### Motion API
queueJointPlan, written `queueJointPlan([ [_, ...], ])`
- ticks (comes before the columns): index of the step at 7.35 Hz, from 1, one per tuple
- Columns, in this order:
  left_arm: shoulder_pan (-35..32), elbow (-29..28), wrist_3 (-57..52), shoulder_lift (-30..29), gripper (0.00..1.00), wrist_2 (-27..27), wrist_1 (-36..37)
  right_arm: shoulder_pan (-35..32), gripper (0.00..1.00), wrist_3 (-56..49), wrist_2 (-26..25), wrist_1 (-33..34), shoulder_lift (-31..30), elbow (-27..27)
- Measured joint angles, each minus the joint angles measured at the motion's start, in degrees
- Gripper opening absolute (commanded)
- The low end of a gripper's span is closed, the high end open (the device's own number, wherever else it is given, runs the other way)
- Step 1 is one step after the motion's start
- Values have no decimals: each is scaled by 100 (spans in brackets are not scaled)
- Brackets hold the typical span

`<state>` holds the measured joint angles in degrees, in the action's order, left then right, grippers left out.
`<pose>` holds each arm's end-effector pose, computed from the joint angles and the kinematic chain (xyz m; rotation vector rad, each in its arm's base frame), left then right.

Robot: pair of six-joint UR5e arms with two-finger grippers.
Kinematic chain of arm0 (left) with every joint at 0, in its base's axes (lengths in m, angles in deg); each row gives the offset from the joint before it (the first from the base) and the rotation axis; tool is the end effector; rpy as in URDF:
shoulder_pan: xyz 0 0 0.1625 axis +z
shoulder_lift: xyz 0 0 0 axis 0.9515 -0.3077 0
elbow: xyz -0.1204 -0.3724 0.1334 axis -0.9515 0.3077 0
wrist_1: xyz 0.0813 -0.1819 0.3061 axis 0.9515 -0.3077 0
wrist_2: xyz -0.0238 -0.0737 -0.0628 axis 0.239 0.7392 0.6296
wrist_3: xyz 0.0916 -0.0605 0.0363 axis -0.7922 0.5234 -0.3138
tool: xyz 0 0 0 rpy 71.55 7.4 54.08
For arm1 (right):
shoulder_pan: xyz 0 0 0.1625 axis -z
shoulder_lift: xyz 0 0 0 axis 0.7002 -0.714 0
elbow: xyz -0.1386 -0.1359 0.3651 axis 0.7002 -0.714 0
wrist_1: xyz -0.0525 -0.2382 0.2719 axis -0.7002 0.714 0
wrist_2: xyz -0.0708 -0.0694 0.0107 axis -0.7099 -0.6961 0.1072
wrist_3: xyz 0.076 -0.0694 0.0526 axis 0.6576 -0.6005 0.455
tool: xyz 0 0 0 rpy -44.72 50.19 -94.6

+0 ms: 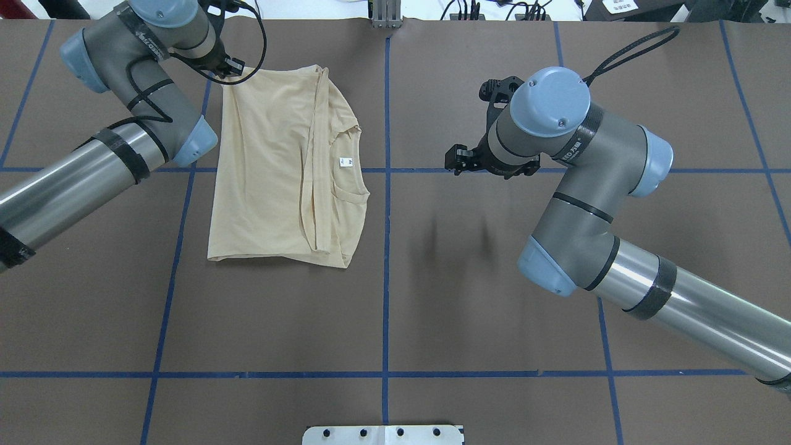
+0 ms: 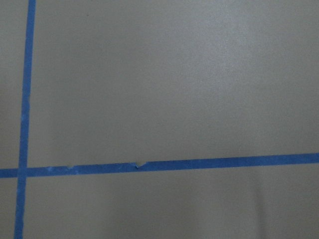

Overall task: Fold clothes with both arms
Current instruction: 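Release the shirt with the left gripper while the right gripper reaches the collar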

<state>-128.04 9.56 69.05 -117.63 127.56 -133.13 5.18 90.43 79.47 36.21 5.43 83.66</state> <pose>0.3500 -0.7074 0.3989 0.4951 0.5683 0.1803 -0.4414 -0.4900 0.3110 0.1834 -0.8354 0.1467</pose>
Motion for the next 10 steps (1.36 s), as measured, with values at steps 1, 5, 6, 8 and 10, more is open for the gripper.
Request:
queueJointPlan([
  [1, -152, 135, -410, 119, 100, 51, -35, 18, 100, 33, -7, 3, 58, -23],
  [5, -216, 1499, -251, 977, 100, 730, -9, 503, 94, 1289, -472, 27, 1113, -867],
  [6, -177, 1641, 35, 1029, 100, 904, -12, 672, 86, 1684, -673, 32, 1412, -1169],
  [8, -94, 1916, 320, 1177, 100, 1026, -13, 1012, 57, 2155, -1161, 30, 2007, -1945],
  [10, -60, 2023, 364, 1250, 100, 1041, -14, 1159, 55, 2201, -1386, 19, 2200, -2209],
])
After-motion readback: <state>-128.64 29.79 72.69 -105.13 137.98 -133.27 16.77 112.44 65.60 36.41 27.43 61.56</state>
